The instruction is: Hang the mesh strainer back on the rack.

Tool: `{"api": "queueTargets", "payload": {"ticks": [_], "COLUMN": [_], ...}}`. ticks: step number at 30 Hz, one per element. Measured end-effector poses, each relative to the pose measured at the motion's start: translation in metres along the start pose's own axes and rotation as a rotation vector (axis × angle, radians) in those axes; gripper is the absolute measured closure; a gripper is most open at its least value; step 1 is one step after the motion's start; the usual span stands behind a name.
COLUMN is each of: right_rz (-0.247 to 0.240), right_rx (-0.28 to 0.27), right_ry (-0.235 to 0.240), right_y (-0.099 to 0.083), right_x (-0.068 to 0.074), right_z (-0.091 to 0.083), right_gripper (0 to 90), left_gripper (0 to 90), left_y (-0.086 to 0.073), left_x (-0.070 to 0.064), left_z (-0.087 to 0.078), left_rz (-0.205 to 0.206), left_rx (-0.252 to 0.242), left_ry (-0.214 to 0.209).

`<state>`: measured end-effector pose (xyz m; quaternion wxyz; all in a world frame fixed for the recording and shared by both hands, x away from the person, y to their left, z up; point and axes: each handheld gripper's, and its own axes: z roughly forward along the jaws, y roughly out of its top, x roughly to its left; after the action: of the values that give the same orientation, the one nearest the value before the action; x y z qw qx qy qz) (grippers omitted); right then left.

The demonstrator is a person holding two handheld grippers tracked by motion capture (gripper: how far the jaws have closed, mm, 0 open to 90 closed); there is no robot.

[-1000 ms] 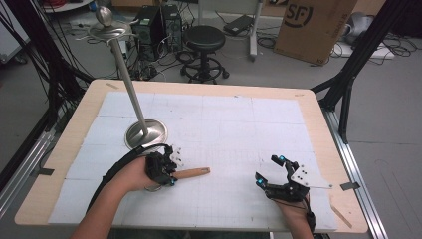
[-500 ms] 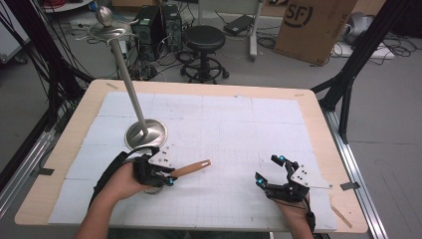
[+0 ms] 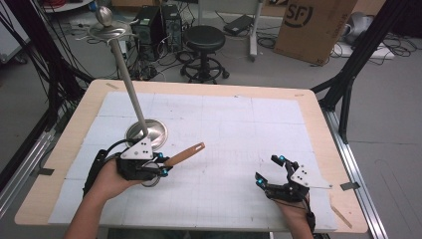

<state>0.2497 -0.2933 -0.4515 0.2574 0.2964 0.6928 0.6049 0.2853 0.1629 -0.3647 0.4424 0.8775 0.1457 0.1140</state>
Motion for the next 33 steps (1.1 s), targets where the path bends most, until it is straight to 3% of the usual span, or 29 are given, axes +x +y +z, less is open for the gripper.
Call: {"api": "queueTargets", "payload": {"ticks": [16, 22, 27, 29, 33], "right_rz": [-0.002, -0.002, -0.002, -0.001, -0.001], "right_rx": [0.000, -0.001, -0.001, 0.001, 0.001], "right_ry": [0.001, -0.001, 0.000, 0.001, 0.002], "right_y": [0.000, 0.000, 0.000, 0.000, 0.000], "right_x": [0.000, 0.000, 0.000, 0.001, 0.000], "right_z": [0.000, 0.000, 0.000, 0.000, 0.000], "right_gripper": [15.2, 15.2, 15.2, 15.2, 15.2], "left_gripper": [69.5, 69.5, 69.5, 69.5, 69.5], "left_y": [0.004, 0.003, 0.001, 0.000, 0.000], "left_x": [0.007, 0.009, 0.013, 0.014, 0.019], "left_z": [-0.041, -0.049, -0.061, -0.066, -0.074], "left_rz": [-0.058, -0.065, -0.081, -0.088, -0.106], "left_rx": [-0.204, -0.238, -0.306, -0.333, -0.352], "left_ry": [0.046, 0.058, 0.086, 0.115, 0.143]}}
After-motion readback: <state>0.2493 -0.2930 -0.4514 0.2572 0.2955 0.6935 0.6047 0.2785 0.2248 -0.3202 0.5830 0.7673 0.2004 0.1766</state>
